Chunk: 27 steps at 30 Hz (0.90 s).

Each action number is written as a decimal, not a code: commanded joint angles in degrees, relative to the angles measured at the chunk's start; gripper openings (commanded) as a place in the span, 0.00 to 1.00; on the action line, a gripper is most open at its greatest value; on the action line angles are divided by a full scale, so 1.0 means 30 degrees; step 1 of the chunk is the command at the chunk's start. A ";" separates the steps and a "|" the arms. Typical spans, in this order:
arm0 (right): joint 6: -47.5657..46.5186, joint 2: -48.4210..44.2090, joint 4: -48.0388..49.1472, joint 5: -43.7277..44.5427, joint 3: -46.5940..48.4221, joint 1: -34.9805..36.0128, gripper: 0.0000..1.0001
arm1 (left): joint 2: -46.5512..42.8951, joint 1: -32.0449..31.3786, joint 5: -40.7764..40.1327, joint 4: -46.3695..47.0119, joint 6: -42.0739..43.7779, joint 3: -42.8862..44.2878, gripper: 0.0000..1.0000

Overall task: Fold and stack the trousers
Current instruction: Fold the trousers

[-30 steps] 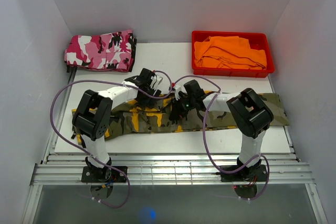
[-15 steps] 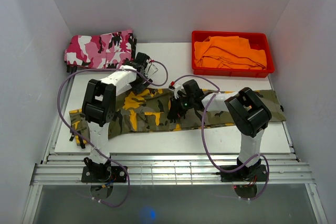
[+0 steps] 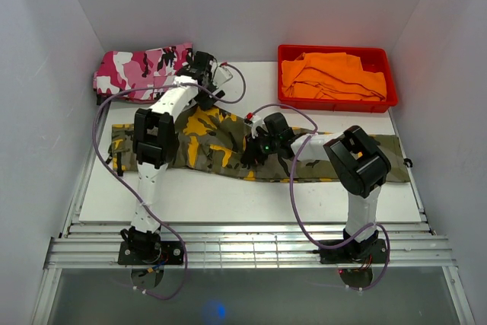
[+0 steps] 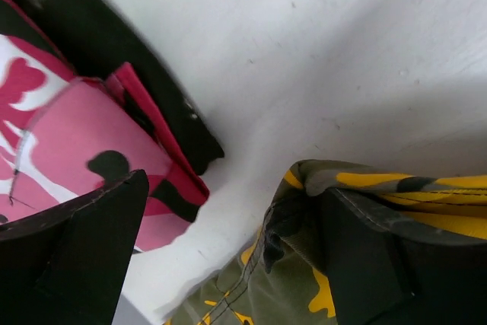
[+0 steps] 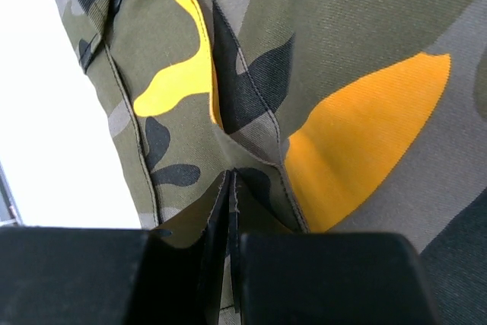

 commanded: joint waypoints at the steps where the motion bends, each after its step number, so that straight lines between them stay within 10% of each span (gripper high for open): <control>1: -0.1460 0.1898 -0.6007 0.3067 -0.1391 -0.0093 0.08 | -0.2069 0.1540 0.2048 0.1917 -0.1171 0.2002 0.98; 17: -0.3656 -0.0066 -0.8818 0.0930 0.1508 -0.0064 0.35 | -0.7928 0.6632 1.1485 0.4283 -1.1775 -0.3966 0.98; 27: -0.5062 -0.2141 -1.0105 0.1365 0.0866 -0.0618 0.63 | -1.0506 0.8013 1.2751 0.2390 -0.9853 -0.8235 0.93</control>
